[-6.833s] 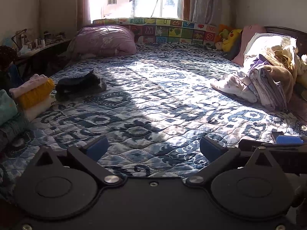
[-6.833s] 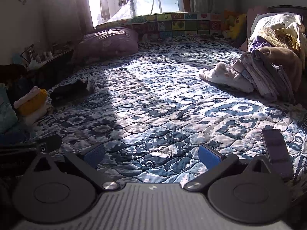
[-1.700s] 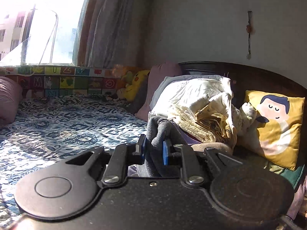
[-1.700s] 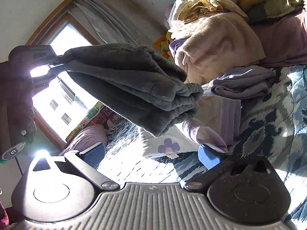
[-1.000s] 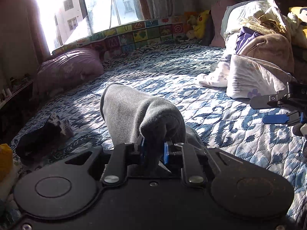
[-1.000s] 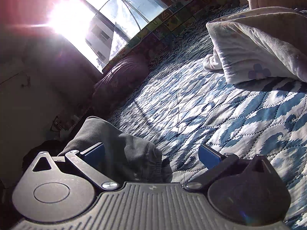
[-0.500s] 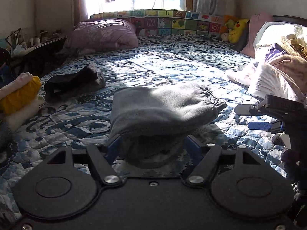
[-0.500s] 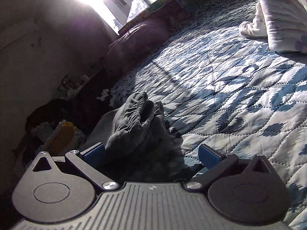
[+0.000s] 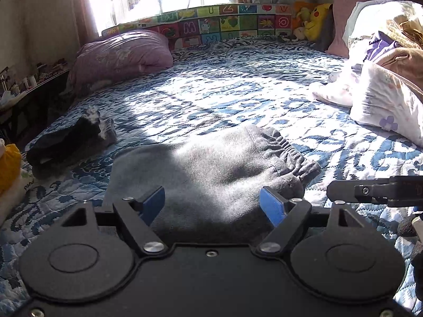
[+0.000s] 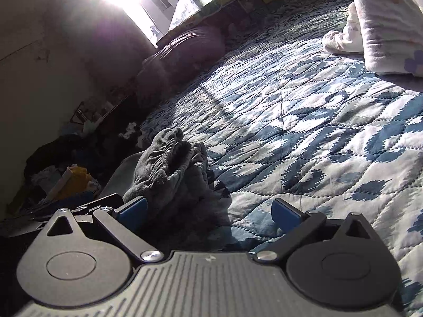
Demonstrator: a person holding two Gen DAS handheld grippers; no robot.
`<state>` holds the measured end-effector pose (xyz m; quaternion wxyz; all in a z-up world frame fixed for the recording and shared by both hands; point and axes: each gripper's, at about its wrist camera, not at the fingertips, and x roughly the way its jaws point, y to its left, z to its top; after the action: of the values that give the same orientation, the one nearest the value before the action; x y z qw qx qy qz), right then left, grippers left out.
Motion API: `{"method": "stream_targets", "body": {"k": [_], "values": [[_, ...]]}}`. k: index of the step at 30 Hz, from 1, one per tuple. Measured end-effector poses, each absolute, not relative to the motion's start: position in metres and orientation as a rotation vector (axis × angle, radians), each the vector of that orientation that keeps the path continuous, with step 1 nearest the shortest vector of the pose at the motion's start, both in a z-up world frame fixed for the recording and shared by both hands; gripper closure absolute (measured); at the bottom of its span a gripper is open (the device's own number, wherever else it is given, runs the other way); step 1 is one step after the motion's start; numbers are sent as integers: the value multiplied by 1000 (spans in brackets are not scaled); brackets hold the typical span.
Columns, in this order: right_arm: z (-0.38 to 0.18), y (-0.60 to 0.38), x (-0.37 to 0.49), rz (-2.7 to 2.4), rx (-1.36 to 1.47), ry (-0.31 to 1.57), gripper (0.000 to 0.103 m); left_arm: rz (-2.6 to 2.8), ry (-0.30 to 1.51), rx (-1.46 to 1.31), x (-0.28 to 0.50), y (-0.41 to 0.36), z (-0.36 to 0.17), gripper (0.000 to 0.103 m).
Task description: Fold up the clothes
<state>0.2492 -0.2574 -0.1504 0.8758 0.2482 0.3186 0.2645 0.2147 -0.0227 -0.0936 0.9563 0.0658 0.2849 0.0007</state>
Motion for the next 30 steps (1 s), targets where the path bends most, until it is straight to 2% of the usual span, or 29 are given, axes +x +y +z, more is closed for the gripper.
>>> {"method": "stream_targets", "body": {"k": [3, 7, 11, 12, 13, 14, 15, 16, 18, 21, 30], "values": [[-151, -252, 248, 577, 494, 660, 3, 10, 573, 48, 221, -14, -106, 24], [-150, -244, 244, 616, 449, 619, 3, 18, 605, -89, 229, -3, -114, 15], [-151, -240, 244, 610, 422, 614, 3, 15, 646, -147, 228, 7, -110, 16], [-151, -239, 245, 607, 423, 618, 1, 13, 646, -145, 226, 7, -108, 26], [-152, -240, 245, 602, 426, 622, 1, 8, 645, -143, 226, 6, -105, 46], [-153, -240, 246, 598, 428, 624, 1, 2, 644, -140, 226, 5, -103, 59], [-153, -240, 246, 594, 430, 628, 1, -4, 643, -137, 226, 4, -101, 81], [-153, -240, 246, 589, 433, 631, 1, -6, 636, -131, 224, 4, -99, 92], [-153, -242, 247, 579, 440, 638, 1, -6, 620, -117, 220, 5, -95, 98], [-153, -244, 250, 556, 455, 654, 0, 17, 584, -92, 211, 8, -88, 103], [-158, -246, 253, 535, 498, 671, 0, 97, 519, -138, 190, 47, -73, 103]]}}
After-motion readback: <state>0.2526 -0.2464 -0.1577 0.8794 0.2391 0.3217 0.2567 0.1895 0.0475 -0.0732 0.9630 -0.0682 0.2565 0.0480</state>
